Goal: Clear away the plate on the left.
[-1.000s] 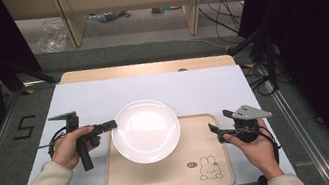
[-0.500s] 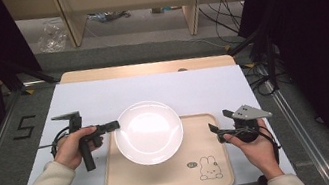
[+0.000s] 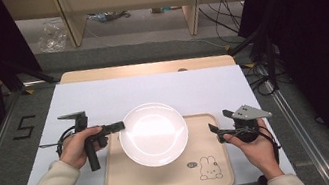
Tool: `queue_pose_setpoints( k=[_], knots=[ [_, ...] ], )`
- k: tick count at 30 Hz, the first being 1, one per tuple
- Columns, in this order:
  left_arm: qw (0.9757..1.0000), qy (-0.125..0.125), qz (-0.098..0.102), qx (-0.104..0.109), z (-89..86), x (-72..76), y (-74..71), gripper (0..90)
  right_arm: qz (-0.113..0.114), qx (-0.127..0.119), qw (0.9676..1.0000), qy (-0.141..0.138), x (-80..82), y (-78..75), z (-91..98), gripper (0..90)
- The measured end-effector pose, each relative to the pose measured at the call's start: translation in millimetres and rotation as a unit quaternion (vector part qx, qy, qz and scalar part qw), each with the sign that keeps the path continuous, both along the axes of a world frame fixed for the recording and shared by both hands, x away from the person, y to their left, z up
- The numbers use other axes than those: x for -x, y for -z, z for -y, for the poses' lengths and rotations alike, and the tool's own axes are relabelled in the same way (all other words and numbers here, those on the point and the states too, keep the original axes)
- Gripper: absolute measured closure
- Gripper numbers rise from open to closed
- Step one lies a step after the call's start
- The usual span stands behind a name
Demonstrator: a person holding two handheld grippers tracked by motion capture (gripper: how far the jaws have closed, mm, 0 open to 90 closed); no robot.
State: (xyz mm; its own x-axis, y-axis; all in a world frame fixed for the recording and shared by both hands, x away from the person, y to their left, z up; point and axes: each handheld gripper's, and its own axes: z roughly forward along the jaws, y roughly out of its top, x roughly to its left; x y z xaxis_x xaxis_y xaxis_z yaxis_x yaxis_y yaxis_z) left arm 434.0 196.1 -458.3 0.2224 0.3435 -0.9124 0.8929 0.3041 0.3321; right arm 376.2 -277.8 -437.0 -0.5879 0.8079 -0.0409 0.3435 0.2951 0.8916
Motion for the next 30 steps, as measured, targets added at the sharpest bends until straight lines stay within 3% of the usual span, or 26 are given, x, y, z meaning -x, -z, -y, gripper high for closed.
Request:
queue_pose_setpoints(
  k=[30],
  knots=[
    [0.9997,0.014,-0.011,-0.014,21.1,-3.6,8.0,86.1,-0.001,-0.001,1.0000,0.000,0.1,0.0,0.0,26.1]
  ],
)
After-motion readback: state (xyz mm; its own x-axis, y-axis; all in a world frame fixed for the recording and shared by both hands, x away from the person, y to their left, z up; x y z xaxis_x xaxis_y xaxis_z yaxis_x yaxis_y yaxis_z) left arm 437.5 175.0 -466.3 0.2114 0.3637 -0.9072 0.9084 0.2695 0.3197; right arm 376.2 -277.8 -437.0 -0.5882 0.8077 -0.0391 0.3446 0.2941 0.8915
